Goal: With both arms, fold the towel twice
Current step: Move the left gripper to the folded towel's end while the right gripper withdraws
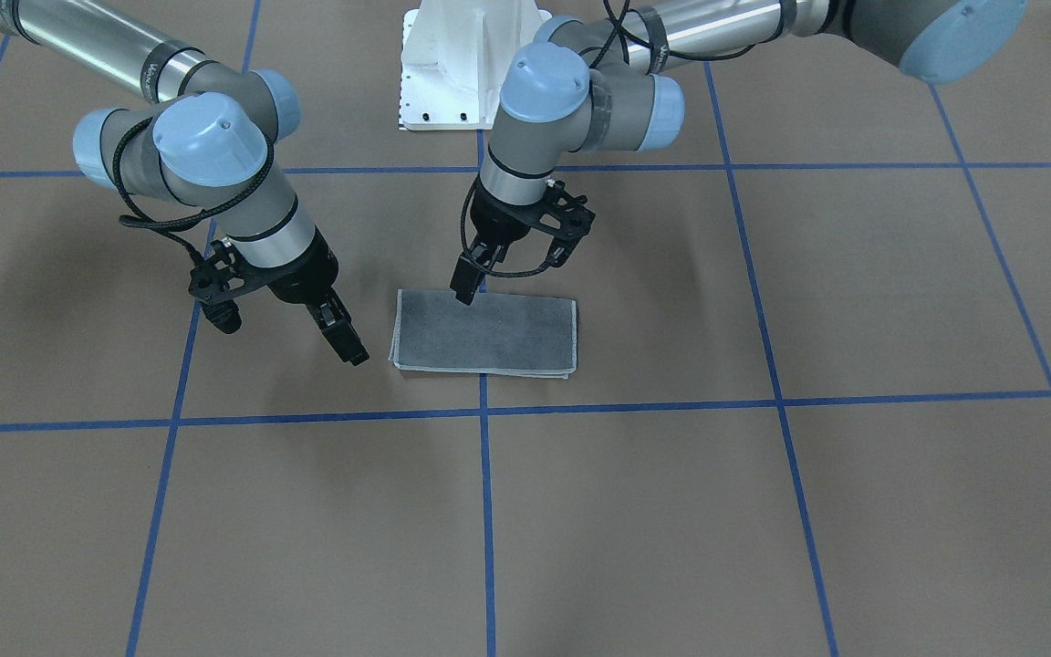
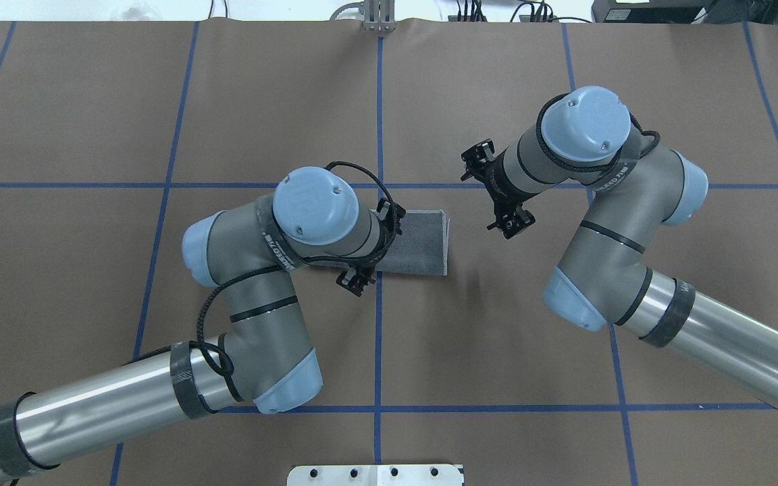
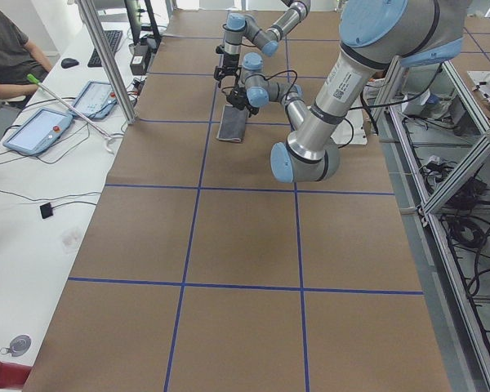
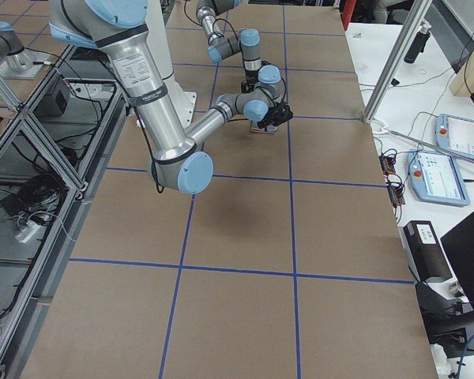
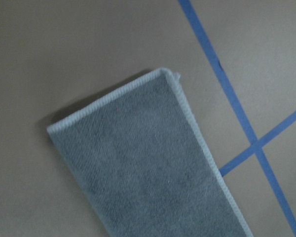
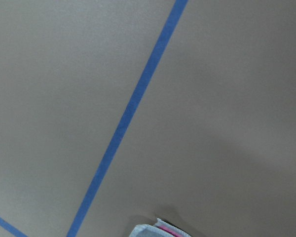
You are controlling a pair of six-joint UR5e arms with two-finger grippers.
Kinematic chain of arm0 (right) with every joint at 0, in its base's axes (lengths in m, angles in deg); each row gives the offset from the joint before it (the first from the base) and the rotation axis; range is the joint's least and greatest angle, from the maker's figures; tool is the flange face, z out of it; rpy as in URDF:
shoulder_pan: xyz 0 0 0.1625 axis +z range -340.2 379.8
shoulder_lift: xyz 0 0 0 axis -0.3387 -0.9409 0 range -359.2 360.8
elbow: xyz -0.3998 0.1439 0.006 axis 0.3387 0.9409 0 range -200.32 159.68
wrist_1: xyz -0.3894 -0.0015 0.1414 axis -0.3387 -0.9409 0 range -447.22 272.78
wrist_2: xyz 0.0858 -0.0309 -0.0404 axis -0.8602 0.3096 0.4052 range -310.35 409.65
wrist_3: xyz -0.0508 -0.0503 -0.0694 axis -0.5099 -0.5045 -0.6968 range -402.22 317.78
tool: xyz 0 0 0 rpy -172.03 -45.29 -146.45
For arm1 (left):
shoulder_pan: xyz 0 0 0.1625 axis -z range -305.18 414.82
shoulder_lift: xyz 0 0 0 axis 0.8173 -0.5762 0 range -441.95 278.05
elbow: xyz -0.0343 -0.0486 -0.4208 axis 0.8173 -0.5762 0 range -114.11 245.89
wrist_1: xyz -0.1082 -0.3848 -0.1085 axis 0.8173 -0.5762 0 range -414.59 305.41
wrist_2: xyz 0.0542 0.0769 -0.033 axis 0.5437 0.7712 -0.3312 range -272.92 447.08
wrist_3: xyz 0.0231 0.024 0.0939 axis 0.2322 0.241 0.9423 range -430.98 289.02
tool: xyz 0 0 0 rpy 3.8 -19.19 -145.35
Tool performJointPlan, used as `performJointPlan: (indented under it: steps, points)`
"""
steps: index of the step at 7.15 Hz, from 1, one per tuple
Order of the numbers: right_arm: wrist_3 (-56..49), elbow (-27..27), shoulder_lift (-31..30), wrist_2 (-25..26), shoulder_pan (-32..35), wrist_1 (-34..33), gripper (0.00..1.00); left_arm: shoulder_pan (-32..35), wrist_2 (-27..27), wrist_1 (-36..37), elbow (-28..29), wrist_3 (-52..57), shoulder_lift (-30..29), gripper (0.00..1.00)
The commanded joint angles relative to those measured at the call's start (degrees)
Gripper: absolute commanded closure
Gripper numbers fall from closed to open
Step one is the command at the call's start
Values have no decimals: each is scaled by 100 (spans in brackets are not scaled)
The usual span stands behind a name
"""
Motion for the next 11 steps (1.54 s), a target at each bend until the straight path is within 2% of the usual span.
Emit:
performJointPlan:
  steps: [1,3,4,11]
  points:
    - [-158,16,-59,-2,84,-1,0,-143,86,133,615,-158,-526,5]
    - [-534,8,-278,-395,381,-1,0,-169,191,98,1179,-228,-939,9]
    - [-710,16,-340,-511,471,-1,0,-178,191,89,1225,-315,-994,13]
    - [-774,78,-463,-512,454,8,0,-389,472,10,1752,-597,-1345,19]
